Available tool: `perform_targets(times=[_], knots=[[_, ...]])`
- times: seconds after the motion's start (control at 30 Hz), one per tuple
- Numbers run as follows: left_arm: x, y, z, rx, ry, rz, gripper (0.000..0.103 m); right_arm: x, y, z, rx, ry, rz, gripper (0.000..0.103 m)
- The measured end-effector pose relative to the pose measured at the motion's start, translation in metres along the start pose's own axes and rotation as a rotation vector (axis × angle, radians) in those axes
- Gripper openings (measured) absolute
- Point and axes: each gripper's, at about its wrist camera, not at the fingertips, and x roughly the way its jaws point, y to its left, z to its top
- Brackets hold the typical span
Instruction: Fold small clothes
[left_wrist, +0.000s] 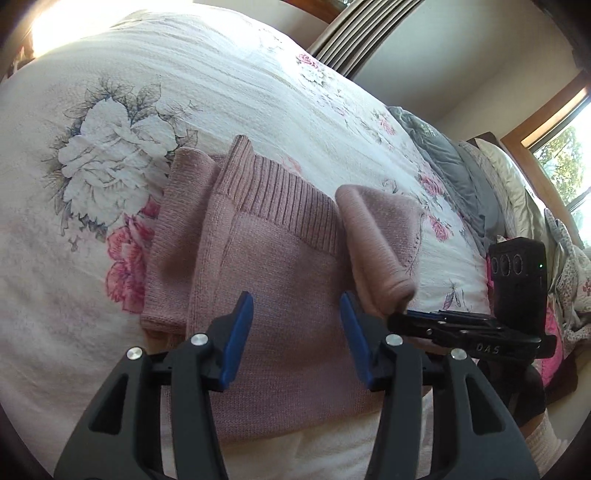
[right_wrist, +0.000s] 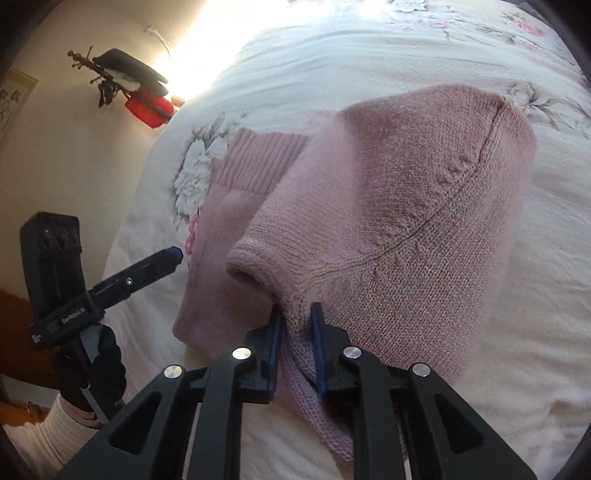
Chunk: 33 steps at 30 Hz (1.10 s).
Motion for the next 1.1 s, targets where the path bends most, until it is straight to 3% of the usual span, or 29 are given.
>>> perform_targets(times=[0.07, 0.2, 0.27, 0.33, 0.43, 0.53, 0.6, 0.73, 0.97, 1.0, 1.03, 1.1], knots=[[-0.001, 0.002, 0.000, -0.008, 0.002, -0.007, 0.049, 0.016, 0.004, 0.000, 0.014, 0.033, 0.014, 0.010], [0.001, 0.004, 0.003, -0.010, 0.016, -0.026, 0.049, 0.031, 0.001, -0.008, -0.008, 0.048, -0.048, 0.014], [0.004, 0.002, 0.005, -0.007, 0.028, -0.043, 0.050, 0.020, 0.000, -0.010, 0.003, 0.022, -0.006, 0.025], [0.007, -0.003, 0.007, 0.004, 0.039, -0.055, 0.052, 0.002, 0.002, -0.016, -0.011, -0.025, 0.015, 0.049], [0.014, -0.009, 0.011, 0.026, 0.062, -0.063, 0.053, -0.029, 0.012, -0.028, -0.067, -0.097, -0.055, 0.075], [0.021, -0.016, 0.014, 0.034, 0.083, -0.090, 0.055, -0.053, 0.015, -0.046, -0.114, -0.140, -0.114, 0.082], [0.027, -0.022, 0.016, 0.040, 0.103, -0.104, 0.057, -0.055, 0.010, -0.058, -0.106, -0.119, -0.164, 0.085], [0.045, -0.032, 0.016, 0.045, 0.154, -0.117, 0.058, -0.038, -0.010, -0.077, -0.056, -0.059, -0.169, 0.084], [0.077, -0.030, 0.014, -0.039, 0.236, -0.173, 0.059, -0.004, -0.011, -0.068, -0.054, -0.081, -0.152, 0.079], [0.081, -0.028, 0.013, -0.057, 0.246, -0.179, 0.059, -0.001, -0.012, -0.066, -0.055, -0.083, -0.163, 0.068], [0.084, -0.027, 0.012, -0.073, 0.256, -0.185, 0.059, 0.001, -0.014, -0.064, -0.047, -0.084, -0.167, 0.048], [0.091, -0.025, 0.012, -0.099, 0.270, -0.196, 0.059, -0.001, -0.022, -0.062, -0.011, -0.091, -0.121, 0.020]])
